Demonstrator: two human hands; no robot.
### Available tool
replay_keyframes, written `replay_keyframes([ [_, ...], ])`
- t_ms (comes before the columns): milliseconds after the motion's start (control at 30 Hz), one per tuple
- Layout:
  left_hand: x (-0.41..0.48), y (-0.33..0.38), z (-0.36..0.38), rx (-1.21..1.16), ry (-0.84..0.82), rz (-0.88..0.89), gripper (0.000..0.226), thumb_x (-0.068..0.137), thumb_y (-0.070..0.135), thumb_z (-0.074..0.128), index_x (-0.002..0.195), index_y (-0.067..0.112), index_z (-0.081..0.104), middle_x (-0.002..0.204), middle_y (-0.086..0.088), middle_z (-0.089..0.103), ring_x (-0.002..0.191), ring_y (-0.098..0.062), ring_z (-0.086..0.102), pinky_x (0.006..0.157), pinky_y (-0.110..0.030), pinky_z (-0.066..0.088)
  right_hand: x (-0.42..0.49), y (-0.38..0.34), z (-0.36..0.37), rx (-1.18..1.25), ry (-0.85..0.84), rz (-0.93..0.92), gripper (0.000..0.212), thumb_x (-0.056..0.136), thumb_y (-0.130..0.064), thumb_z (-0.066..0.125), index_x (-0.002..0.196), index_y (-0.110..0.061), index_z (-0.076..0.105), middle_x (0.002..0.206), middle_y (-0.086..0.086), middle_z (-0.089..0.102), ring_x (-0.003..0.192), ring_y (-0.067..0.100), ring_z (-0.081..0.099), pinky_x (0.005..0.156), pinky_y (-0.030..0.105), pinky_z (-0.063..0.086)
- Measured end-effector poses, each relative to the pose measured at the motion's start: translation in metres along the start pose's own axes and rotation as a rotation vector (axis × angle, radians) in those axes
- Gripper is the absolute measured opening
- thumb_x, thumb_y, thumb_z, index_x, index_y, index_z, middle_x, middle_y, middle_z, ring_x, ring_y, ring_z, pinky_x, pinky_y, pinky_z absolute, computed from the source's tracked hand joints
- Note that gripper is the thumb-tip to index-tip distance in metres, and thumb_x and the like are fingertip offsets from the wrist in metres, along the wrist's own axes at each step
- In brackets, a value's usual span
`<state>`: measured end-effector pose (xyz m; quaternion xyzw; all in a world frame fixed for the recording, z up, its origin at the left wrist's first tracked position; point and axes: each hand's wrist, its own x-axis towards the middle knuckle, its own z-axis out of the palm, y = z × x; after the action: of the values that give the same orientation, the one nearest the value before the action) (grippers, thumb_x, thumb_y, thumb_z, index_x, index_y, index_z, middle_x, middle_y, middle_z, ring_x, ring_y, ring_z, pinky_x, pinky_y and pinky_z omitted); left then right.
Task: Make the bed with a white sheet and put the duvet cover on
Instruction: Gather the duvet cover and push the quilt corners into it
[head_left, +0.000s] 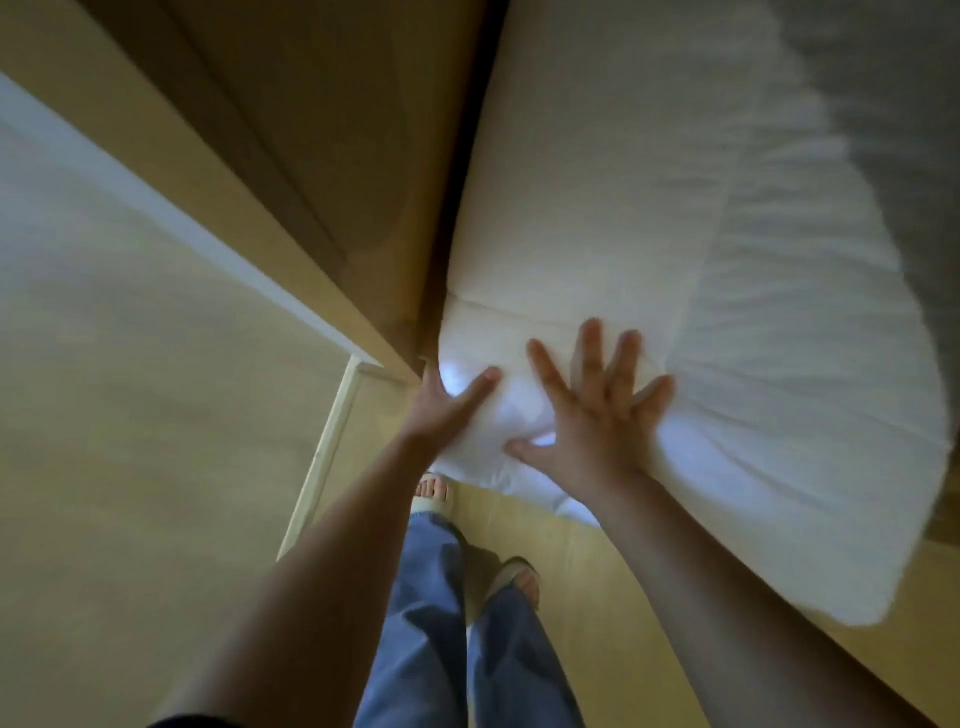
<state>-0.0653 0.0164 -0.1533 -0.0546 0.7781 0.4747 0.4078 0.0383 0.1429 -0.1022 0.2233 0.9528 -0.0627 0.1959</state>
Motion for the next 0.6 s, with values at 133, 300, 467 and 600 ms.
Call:
replay_keyframes([
  [133, 0.019, -0.016, 0.002, -0.143, -0.147, -0.023, 0.108, 0.045, 0.069, 0.068, 0.135, 0.014, 0.043, 0.126, -0.008, 0.059, 0.112, -0.024, 0.059, 0.101, -0.044, 0.045, 0.0, 0.014, 0.024, -0.021, 0.228, -0.075, 0.108, 0.061, -0.075, 0.059, 0.149, -0.035, 0.01, 0.155, 0.017, -0.006, 0.138, 0.045, -0.008, 0.097, 0.072, 0.002],
  [300, 0.055, -0.047, 0.004, -0.287, -0.378, -0.065, 0.058, 0.077, 0.057, 0.062, 0.118, 0.016, 0.054, 0.104, -0.002, 0.071, 0.091, -0.015, 0.069, 0.075, -0.025, 0.056, 0.005, 0.034, 0.049, -0.095, 0.393, -0.114, 0.101, 0.061, -0.073, 0.058, 0.146, -0.031, 0.025, 0.153, 0.022, 0.017, 0.139, 0.047, 0.008, 0.095, 0.074, 0.009],
  [467, 0.068, -0.059, 0.022, -0.425, -0.403, -0.091, 0.047, 0.072, 0.056, 0.05, 0.105, 0.025, 0.059, 0.1, 0.004, 0.07, 0.087, -0.009, 0.069, 0.07, -0.021, 0.054, 0.011, 0.033, 0.056, -0.12, 0.416, -0.102, 0.103, 0.059, -0.074, 0.058, 0.146, -0.029, 0.025, 0.152, 0.023, 0.017, 0.137, 0.049, 0.012, 0.094, 0.075, 0.008],
  [600, 0.062, -0.055, 0.026, -0.393, -0.469, -0.098, 0.046, 0.068, 0.062, 0.051, 0.102, 0.032, 0.058, 0.089, 0.012, 0.073, 0.081, -0.005, 0.07, 0.064, -0.019, 0.053, 0.006, 0.028, 0.053, -0.11, 0.348, -0.063, 0.102, 0.063, -0.081, 0.047, 0.148, -0.028, 0.022, 0.153, 0.025, 0.014, 0.137, 0.05, 0.009, 0.096, 0.07, 0.0],
])
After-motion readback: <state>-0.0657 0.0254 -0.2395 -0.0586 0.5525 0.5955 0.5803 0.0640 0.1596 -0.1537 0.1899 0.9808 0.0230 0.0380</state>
